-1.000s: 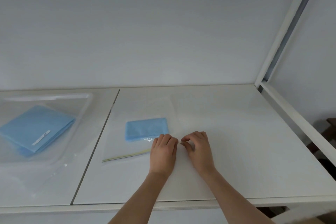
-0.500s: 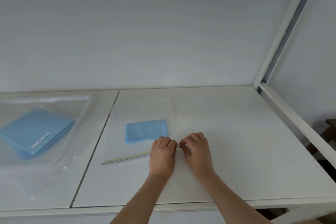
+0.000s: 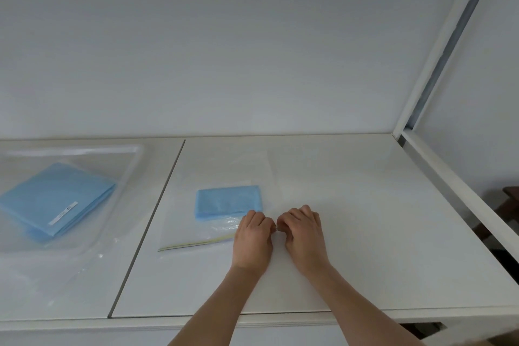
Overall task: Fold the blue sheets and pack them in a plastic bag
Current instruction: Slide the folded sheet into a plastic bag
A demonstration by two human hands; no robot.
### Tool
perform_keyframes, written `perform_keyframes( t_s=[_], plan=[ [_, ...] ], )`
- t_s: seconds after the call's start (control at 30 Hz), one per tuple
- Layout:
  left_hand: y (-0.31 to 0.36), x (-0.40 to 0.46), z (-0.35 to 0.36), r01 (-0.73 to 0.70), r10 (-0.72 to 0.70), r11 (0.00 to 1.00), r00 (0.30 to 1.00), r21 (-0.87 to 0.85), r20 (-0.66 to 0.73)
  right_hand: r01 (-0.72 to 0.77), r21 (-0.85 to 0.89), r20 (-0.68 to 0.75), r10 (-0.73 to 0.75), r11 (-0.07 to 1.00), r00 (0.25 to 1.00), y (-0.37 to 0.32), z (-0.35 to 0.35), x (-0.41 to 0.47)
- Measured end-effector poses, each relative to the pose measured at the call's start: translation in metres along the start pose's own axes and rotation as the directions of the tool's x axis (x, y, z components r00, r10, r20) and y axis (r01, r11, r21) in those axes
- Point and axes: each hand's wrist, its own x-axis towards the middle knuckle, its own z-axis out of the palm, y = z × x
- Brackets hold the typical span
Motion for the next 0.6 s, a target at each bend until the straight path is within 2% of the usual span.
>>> perform_keyframes(
  t_s=[0.23,0.4,0.6],
  plan=[
    [-0.009,-0.009,-0.014,0.0,0.006,0.998,0.996,0.063,-0.091,-0.117,0.034,-0.115,0.12,0.993,0.986,0.0,-0.005,-0.001],
    [-0.015,-0.016,-0.019,0.004,0.002,0.997,0.997,0.08,-0.076,0.053,-0.015,-0.052,-0.053,0.999,0.997,-0.005,-0.005,-0.004],
    [-0.013,-0.016,-0.019,-0.059,0.065,0.996,0.995,0.074,-0.08,0.085,-0.046,-0.074,-0.088,0.995,0.993,-0.003,-0.002,-0.004]
  ],
)
